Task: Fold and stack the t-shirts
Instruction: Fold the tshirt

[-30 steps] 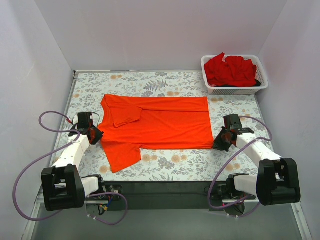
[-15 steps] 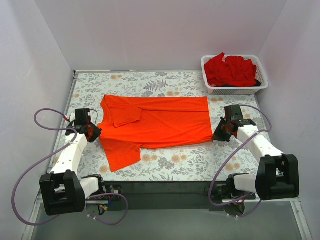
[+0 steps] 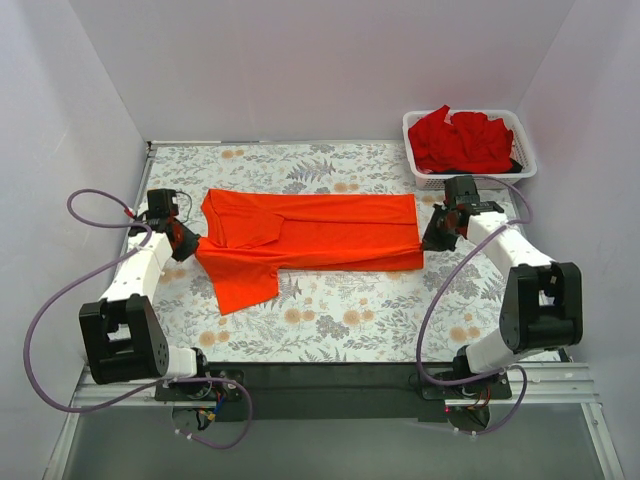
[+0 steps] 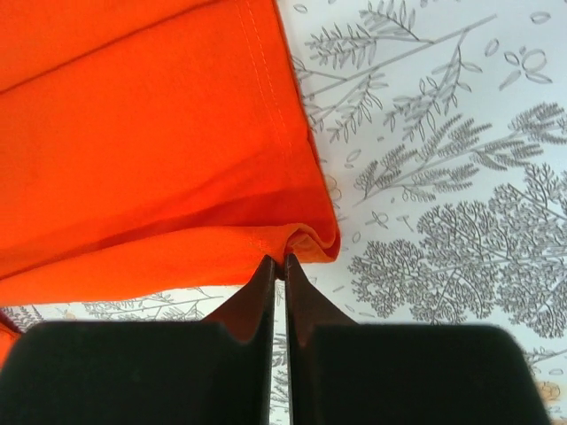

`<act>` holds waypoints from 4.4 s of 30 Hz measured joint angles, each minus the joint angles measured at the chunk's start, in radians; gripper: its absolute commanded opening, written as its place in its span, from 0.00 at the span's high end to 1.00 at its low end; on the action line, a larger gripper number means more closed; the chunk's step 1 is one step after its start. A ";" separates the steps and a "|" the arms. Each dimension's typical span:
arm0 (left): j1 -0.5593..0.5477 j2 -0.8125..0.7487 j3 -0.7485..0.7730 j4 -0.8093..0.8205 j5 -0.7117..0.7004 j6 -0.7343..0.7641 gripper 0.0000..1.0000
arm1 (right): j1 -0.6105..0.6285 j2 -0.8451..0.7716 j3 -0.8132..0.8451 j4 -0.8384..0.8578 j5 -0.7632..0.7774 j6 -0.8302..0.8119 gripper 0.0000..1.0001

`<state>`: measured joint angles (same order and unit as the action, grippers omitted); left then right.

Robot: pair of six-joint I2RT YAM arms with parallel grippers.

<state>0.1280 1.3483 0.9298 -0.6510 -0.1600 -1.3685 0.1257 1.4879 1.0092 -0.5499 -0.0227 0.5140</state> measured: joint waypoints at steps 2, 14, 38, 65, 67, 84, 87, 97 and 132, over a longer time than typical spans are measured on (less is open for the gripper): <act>0.002 0.031 0.026 0.000 0.000 0.001 1.00 | 0.000 0.041 0.034 -0.001 -0.004 -0.007 0.99; 0.008 0.203 0.121 0.019 0.026 0.003 1.00 | -0.001 0.198 0.149 0.005 -0.003 -0.039 0.99; 0.009 0.305 0.158 0.089 0.034 0.003 1.00 | -0.027 0.301 0.189 0.082 -0.004 -0.051 0.99; 0.012 0.244 0.119 0.156 0.022 0.021 0.31 | -0.004 0.319 0.232 0.119 -0.024 -0.140 0.46; 0.013 0.191 0.103 0.159 0.021 0.021 0.28 | 0.021 0.287 0.232 0.119 -0.011 -0.158 0.38; -0.166 -0.164 -0.303 0.127 0.130 -0.017 0.23 | 0.557 0.150 0.203 0.257 -0.060 -0.336 0.39; -0.171 -0.163 -0.330 0.118 0.131 -0.029 0.23 | 0.598 0.171 0.203 0.268 -0.057 -0.343 0.40; -0.179 -0.118 -0.338 0.143 0.145 -0.042 0.27 | 0.554 0.171 0.116 0.281 0.047 -0.363 0.41; -0.217 0.428 0.402 0.200 0.238 -0.033 1.00 | 0.438 -0.004 -0.032 0.288 0.055 -0.372 0.42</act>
<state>-0.0895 1.7760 1.3319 -0.4507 0.0776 -1.4014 0.5636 1.4837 0.9771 -0.2615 0.0319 0.1421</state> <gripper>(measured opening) 0.010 0.585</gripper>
